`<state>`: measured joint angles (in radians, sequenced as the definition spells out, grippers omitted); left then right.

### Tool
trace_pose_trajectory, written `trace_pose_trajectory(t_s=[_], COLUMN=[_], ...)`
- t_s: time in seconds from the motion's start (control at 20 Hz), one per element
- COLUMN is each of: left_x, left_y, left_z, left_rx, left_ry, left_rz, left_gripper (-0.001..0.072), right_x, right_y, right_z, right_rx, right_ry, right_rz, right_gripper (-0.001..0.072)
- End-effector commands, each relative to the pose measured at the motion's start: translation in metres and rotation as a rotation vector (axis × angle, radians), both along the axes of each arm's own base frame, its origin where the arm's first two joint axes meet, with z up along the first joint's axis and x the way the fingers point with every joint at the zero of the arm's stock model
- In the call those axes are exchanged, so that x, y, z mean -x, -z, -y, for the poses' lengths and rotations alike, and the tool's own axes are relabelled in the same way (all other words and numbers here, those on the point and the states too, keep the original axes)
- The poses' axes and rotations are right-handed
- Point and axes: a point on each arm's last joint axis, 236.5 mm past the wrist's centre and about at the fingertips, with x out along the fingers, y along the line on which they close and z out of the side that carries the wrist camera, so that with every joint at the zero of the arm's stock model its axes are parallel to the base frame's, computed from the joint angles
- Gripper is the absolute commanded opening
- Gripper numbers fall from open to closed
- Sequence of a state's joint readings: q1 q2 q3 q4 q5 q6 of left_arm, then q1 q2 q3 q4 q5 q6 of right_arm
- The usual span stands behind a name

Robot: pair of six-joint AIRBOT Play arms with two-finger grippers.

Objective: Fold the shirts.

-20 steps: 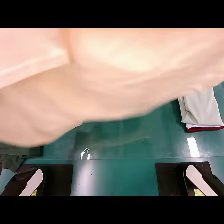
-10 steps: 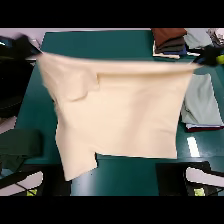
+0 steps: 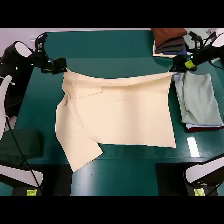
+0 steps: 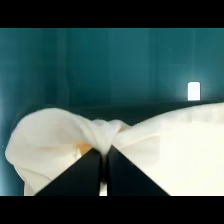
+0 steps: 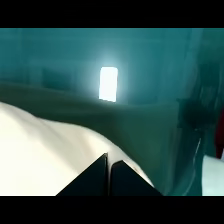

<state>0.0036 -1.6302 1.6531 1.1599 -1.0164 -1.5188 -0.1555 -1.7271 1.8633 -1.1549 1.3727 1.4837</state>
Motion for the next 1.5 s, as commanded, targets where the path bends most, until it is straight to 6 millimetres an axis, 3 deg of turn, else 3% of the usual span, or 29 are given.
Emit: trace_pose_trajectory(t_s=[0.0, 0.25, 0.6, 0.65, 0.7, 0.75, 0.9, 1.0, 1.15, 1.35, 1.45], left_x=[-0.001, 0.062, 0.12, 0.125, 0.13, 0.133, 0.138, 0.152, 0.209, 0.29, 0.316], left_y=[-0.002, 0.04, 0.116, 0.121, 0.123, 0.123, 0.097, 0.076, 0.069, 0.092, 0.103], left_z=[-0.013, -0.013, -0.015, -0.017, -0.021, -0.024, -0.039, -0.054, -0.057, -0.053, -0.047], left_rx=[-0.014, -0.023, -0.02, -0.027, -0.044, -0.054, -0.128, -0.202, -0.223, -0.198, -0.167], left_ry=[0.008, 0.108, 0.107, 0.105, 0.106, 0.089, 0.084, 0.063, 0.036, -0.018, -0.038], left_rz=[-0.026, -0.299, -0.534, -0.554, -0.572, -0.588, -0.533, -0.467, -0.453, -0.508, -0.534], left_gripper=[0.0027, 0.0027, 0.0029, 0.0098, 0.0467, 0.0598, 0.0599, 0.06, 0.06, 0.06, 0.06], right_x=[-0.006, 0.041, 0.089, 0.092, 0.093, 0.093, 0.098, 0.113, 0.133, 0.141, 0.142], right_y=[-0.012, 0.012, 0.068, 0.071, 0.072, 0.069, 0.043, 0.019, -0.017, -0.053, -0.063], right_z=[0.009, 0.014, 0.002, 0.001, 0.001, 0.001, 0.007, 0.008, 0.004, -0.008, -0.017], right_rx=[0.054, 0.14, 0.098, 0.096, 0.097, 0.098, 0.106, 0.115, 0.126, 0.138, 0.126], right_ry=[-0.009, -0.072, -0.076, -0.073, -0.07, -0.067, -0.054, -0.079, -0.097, -0.113, -0.126], right_rz=[0.018, -0.102, -0.237, -0.24, -0.235, -0.225, -0.179, -0.162, -0.118, -0.013, 0.022], right_gripper=[0.0016, 0.0017, 0.0018, 0.0023, 0.0168, 0.0378, 0.0386, 0.0385, 0.0385, 0.0385, 0.0385])
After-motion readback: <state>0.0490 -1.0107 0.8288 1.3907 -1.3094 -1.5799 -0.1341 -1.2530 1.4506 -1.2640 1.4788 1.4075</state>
